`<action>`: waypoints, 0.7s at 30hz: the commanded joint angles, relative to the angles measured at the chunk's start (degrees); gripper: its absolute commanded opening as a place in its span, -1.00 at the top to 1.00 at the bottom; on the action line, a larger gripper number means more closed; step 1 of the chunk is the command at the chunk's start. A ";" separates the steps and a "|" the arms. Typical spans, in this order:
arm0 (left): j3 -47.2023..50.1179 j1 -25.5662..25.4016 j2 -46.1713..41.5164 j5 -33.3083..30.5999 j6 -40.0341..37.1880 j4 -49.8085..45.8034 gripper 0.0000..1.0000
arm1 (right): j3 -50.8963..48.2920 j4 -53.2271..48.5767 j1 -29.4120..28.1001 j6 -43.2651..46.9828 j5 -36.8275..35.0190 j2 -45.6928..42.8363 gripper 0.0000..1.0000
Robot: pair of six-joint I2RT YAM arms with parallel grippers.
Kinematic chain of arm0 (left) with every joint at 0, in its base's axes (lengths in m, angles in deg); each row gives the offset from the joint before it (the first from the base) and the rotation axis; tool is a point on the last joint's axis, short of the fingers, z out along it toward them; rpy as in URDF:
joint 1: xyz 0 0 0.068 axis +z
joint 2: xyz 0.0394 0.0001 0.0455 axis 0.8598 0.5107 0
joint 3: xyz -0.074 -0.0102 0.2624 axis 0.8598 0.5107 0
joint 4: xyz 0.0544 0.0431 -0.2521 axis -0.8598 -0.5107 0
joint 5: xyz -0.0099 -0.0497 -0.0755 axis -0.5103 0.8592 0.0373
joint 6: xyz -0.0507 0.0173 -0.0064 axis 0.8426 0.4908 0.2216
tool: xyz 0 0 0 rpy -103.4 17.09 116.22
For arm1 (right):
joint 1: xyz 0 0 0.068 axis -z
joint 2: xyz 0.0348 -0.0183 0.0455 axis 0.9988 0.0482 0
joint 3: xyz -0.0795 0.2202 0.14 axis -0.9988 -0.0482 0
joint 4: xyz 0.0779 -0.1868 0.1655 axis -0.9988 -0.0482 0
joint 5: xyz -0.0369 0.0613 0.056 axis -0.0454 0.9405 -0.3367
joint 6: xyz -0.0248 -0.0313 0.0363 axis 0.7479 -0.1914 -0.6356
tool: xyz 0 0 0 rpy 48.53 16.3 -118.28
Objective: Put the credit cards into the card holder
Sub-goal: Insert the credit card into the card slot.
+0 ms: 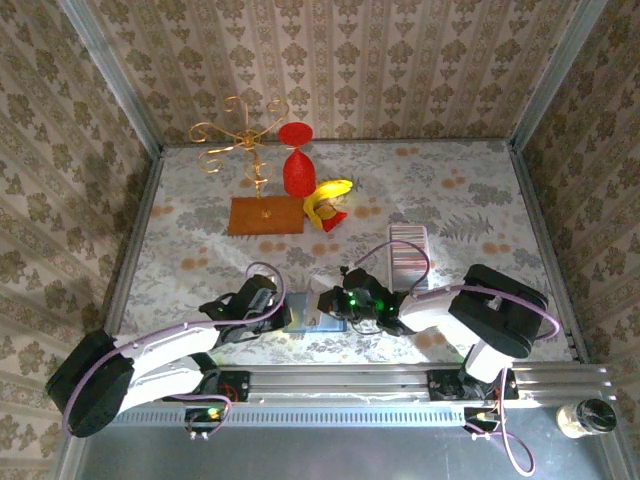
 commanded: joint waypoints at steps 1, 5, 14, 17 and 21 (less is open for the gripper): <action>1.22 -0.50 -0.68 -0.75 0.36 -2.24 1.00 | 0.46 -1.02 0.17 -1.20 0.57 0.78 1.00; 1.22 -0.56 -0.68 -0.77 0.31 -2.24 1.00 | 1.53 -4.34 0.15 -0.37 0.91 0.84 1.00; 0.83 -0.62 -0.51 -0.92 0.20 -2.22 1.00 | 1.99 -3.76 0.17 0.54 3.09 1.38 1.00; 0.82 -0.69 -0.43 -0.93 0.23 -2.34 1.00 | 1.75 -1.63 0.12 0.97 4.54 2.07 1.00; 0.82 -0.72 -0.46 -0.94 0.18 -2.33 1.00 | 0.94 2.91 0.17 0.43 5.09 3.05 1.00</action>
